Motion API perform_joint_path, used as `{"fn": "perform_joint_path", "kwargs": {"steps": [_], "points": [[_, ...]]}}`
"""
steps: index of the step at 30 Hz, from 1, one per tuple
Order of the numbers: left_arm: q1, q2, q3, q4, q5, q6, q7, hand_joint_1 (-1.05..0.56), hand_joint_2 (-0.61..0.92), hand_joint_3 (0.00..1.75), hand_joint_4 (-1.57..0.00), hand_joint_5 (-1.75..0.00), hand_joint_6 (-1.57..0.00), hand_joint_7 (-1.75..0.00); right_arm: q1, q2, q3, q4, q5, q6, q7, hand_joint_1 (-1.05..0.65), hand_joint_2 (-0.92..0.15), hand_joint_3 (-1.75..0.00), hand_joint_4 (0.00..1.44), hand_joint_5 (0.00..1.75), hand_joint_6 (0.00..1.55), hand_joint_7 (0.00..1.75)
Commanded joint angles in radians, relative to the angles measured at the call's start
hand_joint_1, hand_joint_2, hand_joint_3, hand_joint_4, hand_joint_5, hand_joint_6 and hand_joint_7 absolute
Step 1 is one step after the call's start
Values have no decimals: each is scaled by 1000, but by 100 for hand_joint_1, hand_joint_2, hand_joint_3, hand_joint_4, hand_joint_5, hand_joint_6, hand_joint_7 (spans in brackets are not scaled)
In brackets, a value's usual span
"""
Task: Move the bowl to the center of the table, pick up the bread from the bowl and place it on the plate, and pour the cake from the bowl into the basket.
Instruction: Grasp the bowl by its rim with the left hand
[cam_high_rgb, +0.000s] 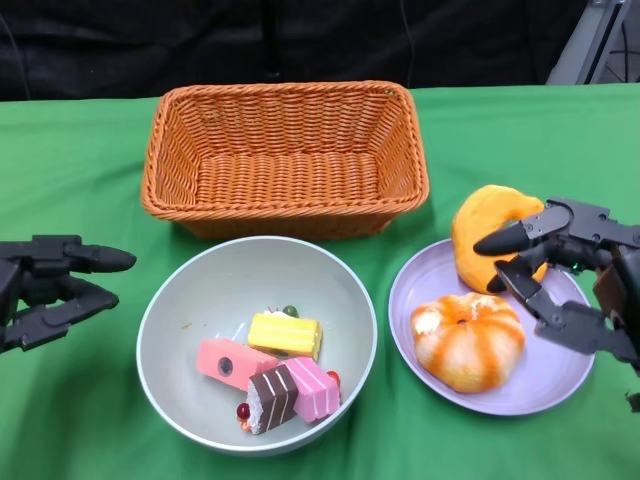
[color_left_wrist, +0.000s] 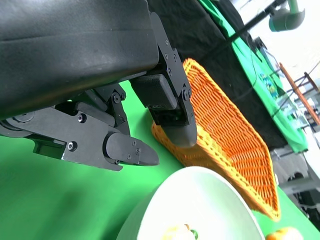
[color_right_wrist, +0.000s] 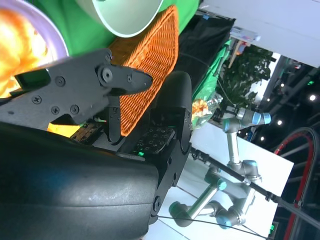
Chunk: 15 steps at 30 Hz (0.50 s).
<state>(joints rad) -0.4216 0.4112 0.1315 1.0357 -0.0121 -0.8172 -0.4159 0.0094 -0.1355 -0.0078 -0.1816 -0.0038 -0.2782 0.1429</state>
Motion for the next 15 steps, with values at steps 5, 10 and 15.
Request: {"fn": "perform_joint_path", "kwargs": {"steps": [5, 10, 15], "points": [[76, 126, -94, -148, 33, -104, -198, -62, 92, 9, -46, -1, -44, 0, 41, 24, 5, -26, 44, -13, 8, -6, -61, -92, 74, 144, 74, 118], [103, 201, -152, -190, 130, -294, -187, -74, 92, 12, -35, -1, -34, 0, 51, 42, 0, -22, 51, 8, -7, -6, -66, -86, 73, 148, 70, 124], [86, 223, -136, -140, 282, -506, -55, -75, 92, 11, -41, -3, -40, -2, 61, 66, -6, -36, 72, 57, -20, -7, -65, -87, 72, 149, 68, 126]]}}
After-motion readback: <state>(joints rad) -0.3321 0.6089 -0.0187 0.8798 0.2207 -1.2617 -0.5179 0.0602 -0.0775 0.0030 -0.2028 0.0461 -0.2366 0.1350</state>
